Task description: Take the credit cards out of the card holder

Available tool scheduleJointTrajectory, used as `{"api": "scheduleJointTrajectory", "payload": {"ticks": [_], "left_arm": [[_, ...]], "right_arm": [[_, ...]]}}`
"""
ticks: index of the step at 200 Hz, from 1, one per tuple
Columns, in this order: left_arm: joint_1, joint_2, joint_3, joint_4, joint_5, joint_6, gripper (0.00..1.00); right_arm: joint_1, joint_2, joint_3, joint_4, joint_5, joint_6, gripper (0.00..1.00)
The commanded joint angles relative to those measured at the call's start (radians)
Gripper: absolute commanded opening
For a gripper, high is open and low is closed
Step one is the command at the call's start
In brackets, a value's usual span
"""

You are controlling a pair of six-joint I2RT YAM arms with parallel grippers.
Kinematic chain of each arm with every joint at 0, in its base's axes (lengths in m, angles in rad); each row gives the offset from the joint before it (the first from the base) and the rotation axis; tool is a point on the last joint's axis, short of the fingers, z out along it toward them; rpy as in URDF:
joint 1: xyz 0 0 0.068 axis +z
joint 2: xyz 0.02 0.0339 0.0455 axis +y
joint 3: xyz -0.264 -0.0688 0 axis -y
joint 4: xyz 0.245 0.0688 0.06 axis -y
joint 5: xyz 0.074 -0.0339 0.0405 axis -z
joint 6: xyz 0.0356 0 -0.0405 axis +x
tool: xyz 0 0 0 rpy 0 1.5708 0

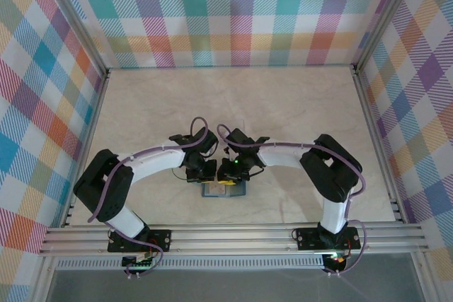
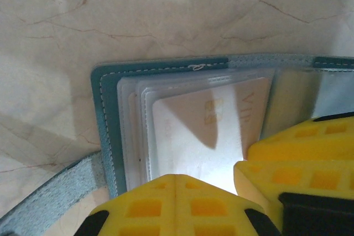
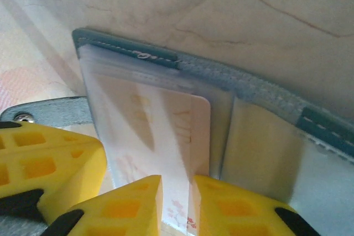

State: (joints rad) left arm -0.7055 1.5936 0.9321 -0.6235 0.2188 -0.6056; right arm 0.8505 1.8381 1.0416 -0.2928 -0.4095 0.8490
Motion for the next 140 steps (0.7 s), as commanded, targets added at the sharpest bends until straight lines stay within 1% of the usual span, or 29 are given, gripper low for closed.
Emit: {"api": "scheduleJointTrajectory", "payload": {"ticks": [1,18,42,68,106,140], "left_arm": [[-0.006,0.019,-0.019,-0.001,0.002,0.004,0.05],[-0.006,0.029,-0.027,-0.007,-0.023,0.004,0.05],[-0.006,0.041,-0.030,-0.041,-0.073,0.013,0.04],[-0.006,0.040,-0.034,-0.059,-0.103,0.017,0.04],[-0.006,0.037,-0.023,-0.065,-0.095,0.019,0.04],[-0.005,0.006,0.013,-0.086,-0.081,0.026,0.04]], "right_arm": [[-0.005,0.020,0.005,-0.020,0.019,-0.021,0.24],[-0.005,0.011,0.002,-0.043,0.036,-0.024,0.24],[-0.005,-0.016,-0.011,-0.057,0.050,-0.027,0.27],[-0.005,-0.036,-0.011,-0.085,0.063,-0.034,0.31],[-0.005,-0.047,-0.006,-0.097,0.063,-0.041,0.32],[-0.007,-0.094,-0.025,-0.041,0.043,-0.032,0.33]]}}
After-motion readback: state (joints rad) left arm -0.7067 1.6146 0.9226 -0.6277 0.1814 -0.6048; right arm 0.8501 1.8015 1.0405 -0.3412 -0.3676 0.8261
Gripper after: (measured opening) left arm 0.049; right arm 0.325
